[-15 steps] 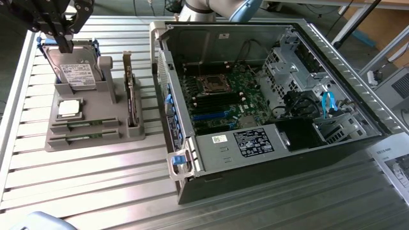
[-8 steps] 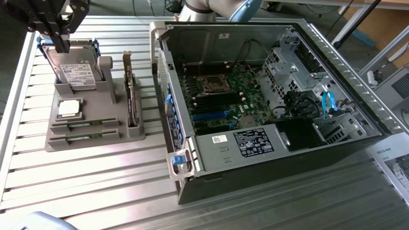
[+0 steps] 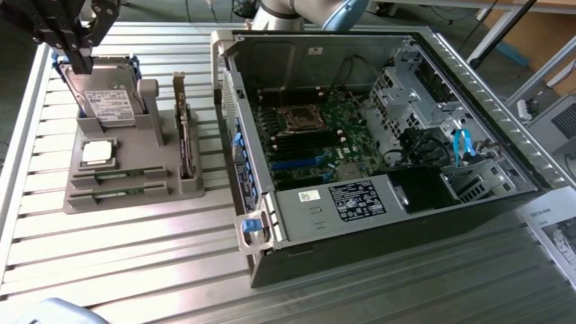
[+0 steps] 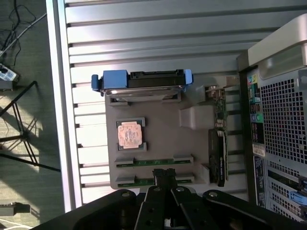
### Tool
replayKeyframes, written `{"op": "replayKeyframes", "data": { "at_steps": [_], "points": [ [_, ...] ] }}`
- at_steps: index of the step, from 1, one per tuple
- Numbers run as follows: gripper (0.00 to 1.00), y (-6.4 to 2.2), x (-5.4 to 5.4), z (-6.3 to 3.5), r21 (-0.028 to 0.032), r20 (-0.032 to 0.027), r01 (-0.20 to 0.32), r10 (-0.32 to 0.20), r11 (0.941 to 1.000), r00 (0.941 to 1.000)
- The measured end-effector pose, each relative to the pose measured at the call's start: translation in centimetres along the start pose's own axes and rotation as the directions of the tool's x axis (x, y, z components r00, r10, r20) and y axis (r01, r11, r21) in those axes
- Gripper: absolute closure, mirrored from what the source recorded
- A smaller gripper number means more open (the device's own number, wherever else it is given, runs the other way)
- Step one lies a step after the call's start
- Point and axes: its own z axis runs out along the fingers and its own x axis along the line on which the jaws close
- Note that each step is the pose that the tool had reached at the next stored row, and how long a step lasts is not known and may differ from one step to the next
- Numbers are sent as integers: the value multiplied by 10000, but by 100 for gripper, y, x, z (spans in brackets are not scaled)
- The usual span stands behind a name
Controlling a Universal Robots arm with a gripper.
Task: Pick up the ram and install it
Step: 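Reach for the ram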
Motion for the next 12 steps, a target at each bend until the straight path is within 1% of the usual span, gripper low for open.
{"op": "replayKeyframes", "data": {
  "at_steps": [12],
  "points": [
    [90, 3, 79, -2, 0, 0, -16, 16, 10000, 10000]
  ]
}}
